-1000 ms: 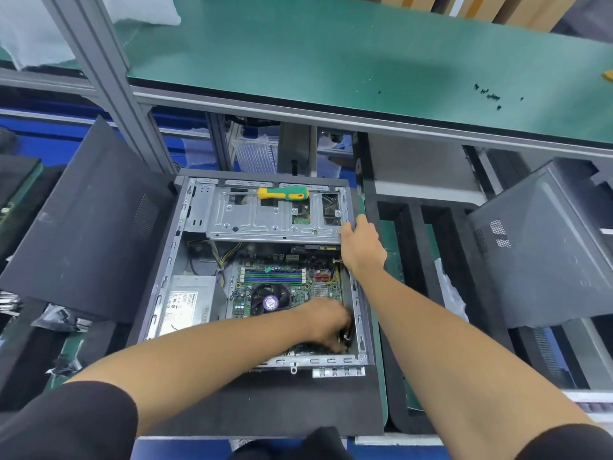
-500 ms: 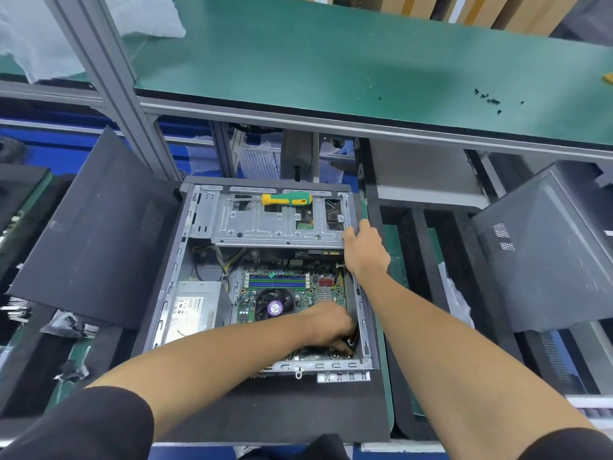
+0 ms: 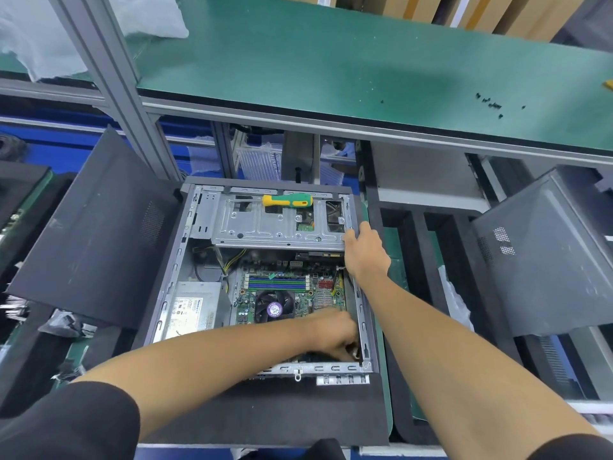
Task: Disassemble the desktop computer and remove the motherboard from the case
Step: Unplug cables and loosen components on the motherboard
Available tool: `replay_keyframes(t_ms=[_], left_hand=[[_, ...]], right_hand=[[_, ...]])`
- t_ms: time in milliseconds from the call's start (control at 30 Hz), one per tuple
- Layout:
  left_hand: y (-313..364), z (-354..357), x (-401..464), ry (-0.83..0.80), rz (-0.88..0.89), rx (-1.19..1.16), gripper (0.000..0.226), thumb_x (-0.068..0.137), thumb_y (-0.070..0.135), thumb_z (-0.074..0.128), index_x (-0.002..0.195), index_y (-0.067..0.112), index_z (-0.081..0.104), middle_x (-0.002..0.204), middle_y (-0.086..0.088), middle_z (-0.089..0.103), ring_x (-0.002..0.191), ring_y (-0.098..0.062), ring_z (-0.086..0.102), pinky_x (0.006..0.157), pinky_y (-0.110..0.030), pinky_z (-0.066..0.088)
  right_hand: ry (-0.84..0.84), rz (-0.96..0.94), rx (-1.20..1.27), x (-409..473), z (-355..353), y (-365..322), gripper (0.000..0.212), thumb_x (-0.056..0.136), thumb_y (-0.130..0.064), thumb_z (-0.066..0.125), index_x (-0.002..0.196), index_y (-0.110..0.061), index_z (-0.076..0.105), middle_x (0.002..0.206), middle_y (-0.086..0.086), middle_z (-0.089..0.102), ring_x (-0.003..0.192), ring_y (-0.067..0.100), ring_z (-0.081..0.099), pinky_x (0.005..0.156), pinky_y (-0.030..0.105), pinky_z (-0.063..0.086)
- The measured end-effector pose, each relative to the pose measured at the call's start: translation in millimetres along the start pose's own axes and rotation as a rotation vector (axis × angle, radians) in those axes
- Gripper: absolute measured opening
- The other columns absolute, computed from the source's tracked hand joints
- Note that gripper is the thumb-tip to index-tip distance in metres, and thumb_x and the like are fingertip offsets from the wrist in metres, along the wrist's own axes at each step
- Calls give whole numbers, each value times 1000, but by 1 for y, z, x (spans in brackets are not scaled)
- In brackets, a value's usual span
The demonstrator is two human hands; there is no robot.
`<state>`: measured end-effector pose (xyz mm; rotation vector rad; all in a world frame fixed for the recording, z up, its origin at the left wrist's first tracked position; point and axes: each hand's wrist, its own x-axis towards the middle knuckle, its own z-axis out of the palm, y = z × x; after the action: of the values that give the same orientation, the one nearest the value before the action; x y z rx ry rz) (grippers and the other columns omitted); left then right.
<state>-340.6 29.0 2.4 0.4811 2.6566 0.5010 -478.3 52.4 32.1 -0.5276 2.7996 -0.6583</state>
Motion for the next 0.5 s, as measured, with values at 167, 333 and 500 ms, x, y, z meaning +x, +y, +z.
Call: replay_keyframes(t_ms=[167, 333, 500], left_hand=[[-26, -5, -12, 102, -133, -113, 27, 83, 43, 78, 94, 19, 72, 80, 6, 69, 75, -16, 63, 67, -30, 53], [-53, -8, -23, 274, -242, -152, 21, 79, 35, 81, 93, 28, 68, 97, 12, 65, 100, -15, 52, 90, -40, 46], [-68, -6, -33, 106, -302, -431, 49, 65, 48, 90, 105, 38, 66, 89, 24, 71, 88, 5, 62, 93, -34, 47]], right_hand=[[5, 5, 7, 0, 0, 0, 24, 103, -40, 29, 103, -20, 43, 104, 5, 54, 87, 26, 55, 74, 40, 39], [-1, 6, 0, 0, 0, -1, 25, 103, -41, 30, 104, -20, 43, 105, 5, 55, 88, 26, 56, 75, 40, 39], [7, 4, -10, -1, -2, -1, 24, 103, -41, 31, 104, -20, 44, 106, 6, 56, 87, 26, 57, 74, 40, 42]])
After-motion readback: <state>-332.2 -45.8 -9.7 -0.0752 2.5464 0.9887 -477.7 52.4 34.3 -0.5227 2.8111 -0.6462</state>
